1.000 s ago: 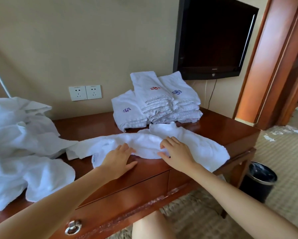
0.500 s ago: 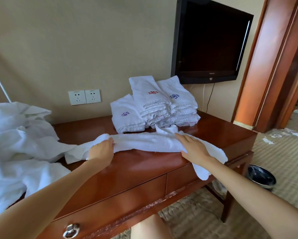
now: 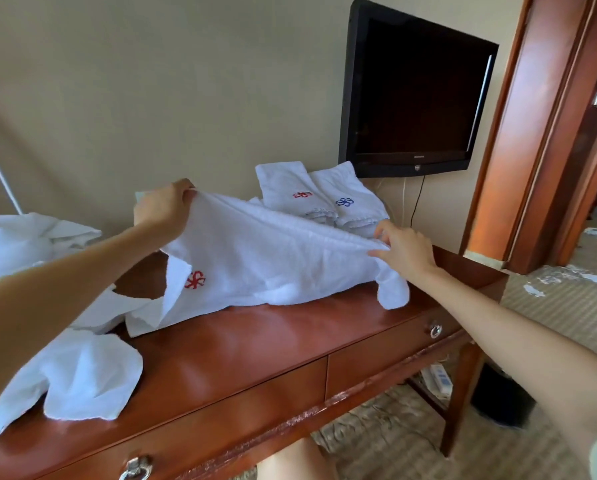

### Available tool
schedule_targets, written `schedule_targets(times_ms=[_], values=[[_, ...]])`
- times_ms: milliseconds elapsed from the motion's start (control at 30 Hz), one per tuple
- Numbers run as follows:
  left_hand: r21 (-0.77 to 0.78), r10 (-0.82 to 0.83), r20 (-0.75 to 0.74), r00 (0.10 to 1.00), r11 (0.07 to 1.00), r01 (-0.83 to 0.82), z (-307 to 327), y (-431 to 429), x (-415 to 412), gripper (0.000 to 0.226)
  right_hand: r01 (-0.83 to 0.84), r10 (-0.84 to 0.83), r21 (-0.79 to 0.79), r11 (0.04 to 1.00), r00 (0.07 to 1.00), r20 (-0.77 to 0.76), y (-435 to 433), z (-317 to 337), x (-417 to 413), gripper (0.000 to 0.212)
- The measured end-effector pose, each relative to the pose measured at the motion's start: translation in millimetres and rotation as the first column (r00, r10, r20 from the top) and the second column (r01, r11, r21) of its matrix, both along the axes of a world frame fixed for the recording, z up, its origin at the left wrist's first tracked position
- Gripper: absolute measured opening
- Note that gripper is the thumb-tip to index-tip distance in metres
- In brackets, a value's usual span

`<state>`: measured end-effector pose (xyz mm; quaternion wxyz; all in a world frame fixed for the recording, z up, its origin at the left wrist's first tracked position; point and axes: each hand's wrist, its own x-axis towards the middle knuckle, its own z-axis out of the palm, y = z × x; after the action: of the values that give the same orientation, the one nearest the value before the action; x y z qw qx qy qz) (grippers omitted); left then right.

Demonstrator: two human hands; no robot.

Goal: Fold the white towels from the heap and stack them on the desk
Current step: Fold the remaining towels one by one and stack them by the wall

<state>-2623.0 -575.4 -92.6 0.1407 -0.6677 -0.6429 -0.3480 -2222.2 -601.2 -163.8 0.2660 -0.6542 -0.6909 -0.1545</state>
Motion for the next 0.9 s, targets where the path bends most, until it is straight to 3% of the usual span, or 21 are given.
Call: schedule_targets(times_ms=[100,167,333,400,433,467,533,600,633,700,767,900], values=[[0.017,0.028,-0.039,0.999,0.999,-0.027,14,6,-15,0.031,-0.024,0.020,-0.102,0.994,0.999,-0.034,10,24,-2,0.017],[-0.005,0.047,-0.050,0.998,0.999,-0.047,16,9,-23,0.031,0.022,-0.017,-0.180,0.983,0.999,0.032,16,33,-3,0.007],[-0.199,-0.054,-0.050,0.997,0.979,0.043,-7,4,-30,0.039,0.187,-0.092,-0.392,0.901,0.964,0.248,13,32,-9,0.032],[-0.275,-0.106,-0.053,0.993,0.957,0.087,-21,-1,-27,0.042,0.256,-0.114,-0.443,0.859,0.940,0.322,9,15,-14,0.024],[-0.328,-0.138,-0.066,0.988,0.938,0.109,-29,-6,-25,0.043,0.279,-0.123,-0.432,0.858,0.927,0.354,9,3,-18,0.030],[-0.408,-0.190,-0.086,0.978,0.902,0.139,-39,-11,-23,0.045,0.310,-0.144,-0.423,0.851,0.914,0.380,10,-14,-21,0.041],[-0.649,-0.296,-0.115,0.948,0.745,0.154,-65,-19,-22,0.049,0.323,-0.179,-0.385,0.865,0.914,0.364,12,-47,-32,0.042],[-0.822,-0.326,-0.089,0.941,0.558,0.115,-95,-29,-21,0.072,0.331,-0.207,-0.367,0.869,0.918,0.339,14,-75,-44,0.048],[-0.851,-0.330,-0.095,0.939,0.517,0.096,-110,-31,-20,0.089,0.324,-0.201,-0.368,0.872,0.920,0.335,15,-85,-49,0.054],[-0.816,-0.348,-0.134,0.928,0.570,0.096,-134,-30,-15,0.099,0.273,-0.168,-0.375,0.886,0.942,0.289,17,-96,-51,0.064],[-0.743,-0.327,-0.185,0.927,0.663,0.086,-145,-23,-6,0.094,0.200,-0.139,-0.381,0.903,0.974,0.181,20,-101,-47,0.068],[-0.665,-0.232,-0.210,0.950,0.746,0.035,-164,-5,2,0.089,0.115,-0.101,-0.316,0.942,0.993,0.059,30,-109,-37,0.070]])
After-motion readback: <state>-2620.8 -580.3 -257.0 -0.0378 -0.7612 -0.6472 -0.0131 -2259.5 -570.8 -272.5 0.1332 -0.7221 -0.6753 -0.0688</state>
